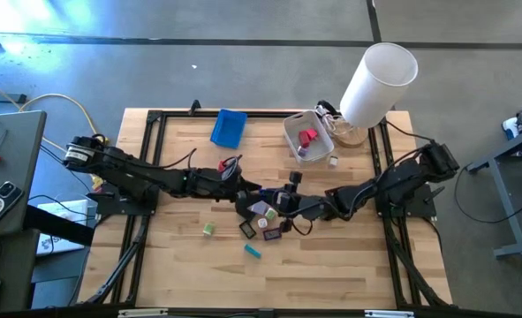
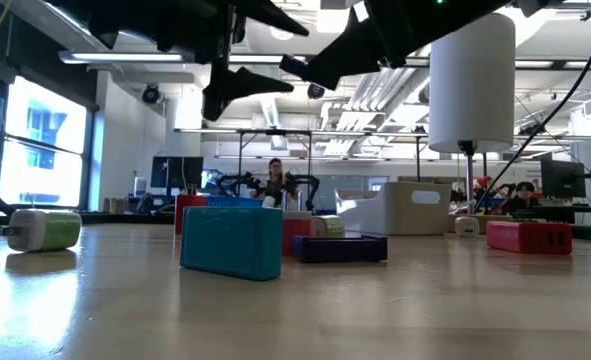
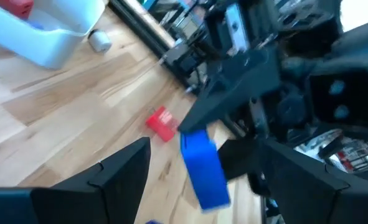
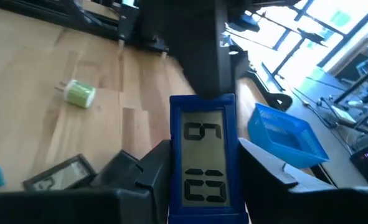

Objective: Pick & Place Office items
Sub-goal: Put the blue digital timer into the blue bin

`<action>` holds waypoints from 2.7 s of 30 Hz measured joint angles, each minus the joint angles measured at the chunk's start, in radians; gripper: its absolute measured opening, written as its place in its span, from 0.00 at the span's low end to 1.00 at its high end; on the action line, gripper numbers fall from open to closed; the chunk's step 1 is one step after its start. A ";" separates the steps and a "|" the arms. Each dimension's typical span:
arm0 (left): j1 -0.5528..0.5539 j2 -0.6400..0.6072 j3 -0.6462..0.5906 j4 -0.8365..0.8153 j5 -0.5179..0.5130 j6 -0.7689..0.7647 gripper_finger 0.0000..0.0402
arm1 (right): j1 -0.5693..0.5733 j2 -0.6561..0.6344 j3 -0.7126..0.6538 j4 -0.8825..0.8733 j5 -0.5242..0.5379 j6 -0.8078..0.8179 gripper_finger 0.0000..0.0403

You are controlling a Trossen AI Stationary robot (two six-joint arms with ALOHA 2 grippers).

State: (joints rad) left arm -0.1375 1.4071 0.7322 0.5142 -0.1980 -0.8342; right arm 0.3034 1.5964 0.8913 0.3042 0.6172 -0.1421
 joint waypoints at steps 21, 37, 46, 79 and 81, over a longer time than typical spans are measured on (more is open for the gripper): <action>0.031 0.073 0.000 0.055 0.005 -0.035 0.52 | -0.023 0.002 0.000 -0.010 0.042 -0.055 0.34; 0.031 0.073 0.000 0.067 0.001 -0.008 0.19 | -0.023 0.003 0.000 -0.017 0.037 -0.081 0.39; 0.030 0.073 -0.001 0.066 0.007 0.001 0.13 | 0.015 0.003 0.000 -0.011 0.075 -0.095 0.40; 0.236 -0.141 -0.001 -0.308 0.047 0.261 0.13 | 0.237 0.002 -0.001 -0.279 0.619 0.089 0.39; 0.319 -0.169 -0.001 -0.367 0.009 0.270 0.13 | 0.219 0.002 -0.001 -0.332 0.575 0.177 0.39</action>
State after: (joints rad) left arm 0.1812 1.2379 0.7309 0.1467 -0.1888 -0.5639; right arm 0.5229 1.5982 0.8901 -0.0281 1.1920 0.0350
